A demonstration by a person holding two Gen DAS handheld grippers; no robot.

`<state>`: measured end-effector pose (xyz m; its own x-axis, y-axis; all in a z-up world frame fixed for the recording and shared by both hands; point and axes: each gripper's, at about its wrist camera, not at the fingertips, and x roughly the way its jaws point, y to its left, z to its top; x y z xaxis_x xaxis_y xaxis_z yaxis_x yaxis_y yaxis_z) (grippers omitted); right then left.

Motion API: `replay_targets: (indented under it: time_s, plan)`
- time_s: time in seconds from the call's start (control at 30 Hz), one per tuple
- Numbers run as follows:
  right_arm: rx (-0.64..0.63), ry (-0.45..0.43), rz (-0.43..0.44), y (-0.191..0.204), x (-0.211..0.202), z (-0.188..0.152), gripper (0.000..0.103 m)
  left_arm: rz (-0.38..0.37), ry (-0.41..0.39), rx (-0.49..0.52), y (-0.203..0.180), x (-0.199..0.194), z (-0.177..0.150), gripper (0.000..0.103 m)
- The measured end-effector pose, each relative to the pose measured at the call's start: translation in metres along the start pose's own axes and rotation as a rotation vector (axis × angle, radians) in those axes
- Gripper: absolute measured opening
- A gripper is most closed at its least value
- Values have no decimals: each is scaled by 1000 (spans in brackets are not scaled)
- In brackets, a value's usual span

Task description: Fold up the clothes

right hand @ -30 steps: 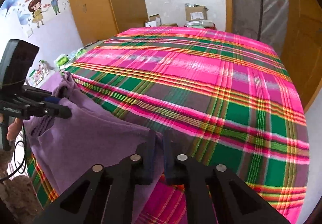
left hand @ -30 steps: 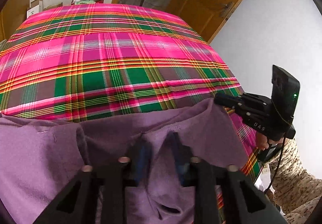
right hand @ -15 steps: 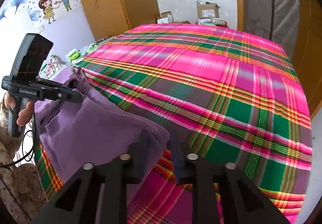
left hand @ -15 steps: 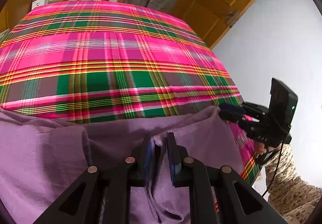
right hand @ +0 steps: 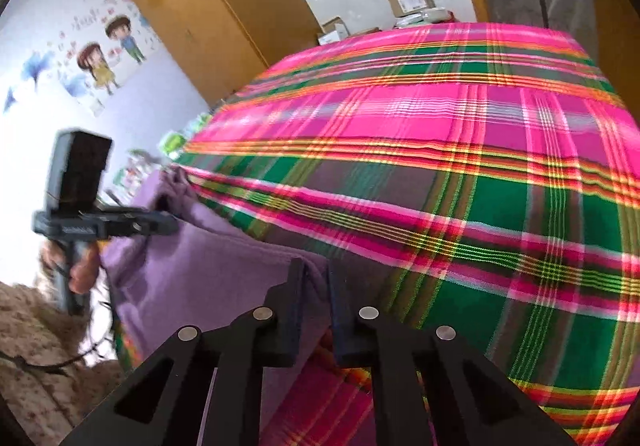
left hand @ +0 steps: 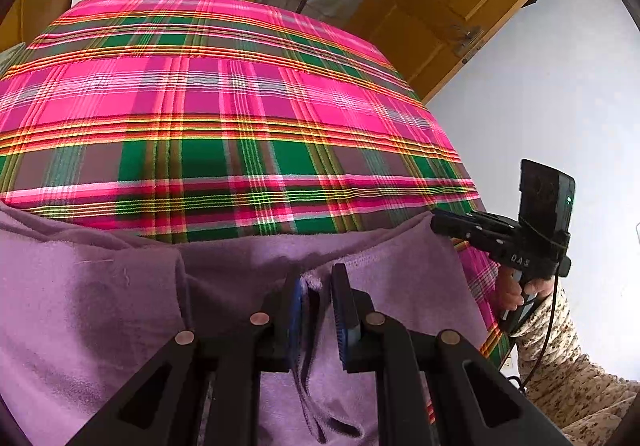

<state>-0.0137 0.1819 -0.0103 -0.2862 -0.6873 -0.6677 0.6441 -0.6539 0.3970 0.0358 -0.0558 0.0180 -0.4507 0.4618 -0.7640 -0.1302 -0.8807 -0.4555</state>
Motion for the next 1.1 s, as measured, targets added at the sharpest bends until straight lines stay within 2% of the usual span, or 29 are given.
replay_targets:
  time_s: [0.13, 0.17, 0.2, 0.37, 0.43, 0.57, 0.67, 0.9, 1.1]
  plan:
    - [-24, 1, -60, 5, 0, 0, 13, 11, 3, -7, 1, -1, -1, 15]
    - [-23, 2, -77, 6, -1, 0, 20, 14, 3, -8, 2, -2, -1, 15]
    - [-23, -2, -102, 7, -3, 0, 23, 14, 0, -16, 3, -3, -2, 15]
    - [-28, -56, -275, 20, -16, -3, 25, 52, -50, -51, 10, -20, -2, 15]
    - [-56, -81, -319, 31, -21, -4, 26, 44, -70, -56, 11, -29, -3, 15]
    - [-157, -125, -318, 69, -26, -9, 26, 52, -100, -47, 8, -43, -7, 16]
    - [-208, -122, -250, 99, -17, -15, 26, 50, -104, -52, 10, -51, -14, 18]
    - [-320, -43, -164, 160, 36, -32, 26, 67, -112, -80, 22, -67, -34, 21]
    - [-349, 4, -183, 185, 62, -46, 27, 74, -143, -101, 32, -84, -48, 22]
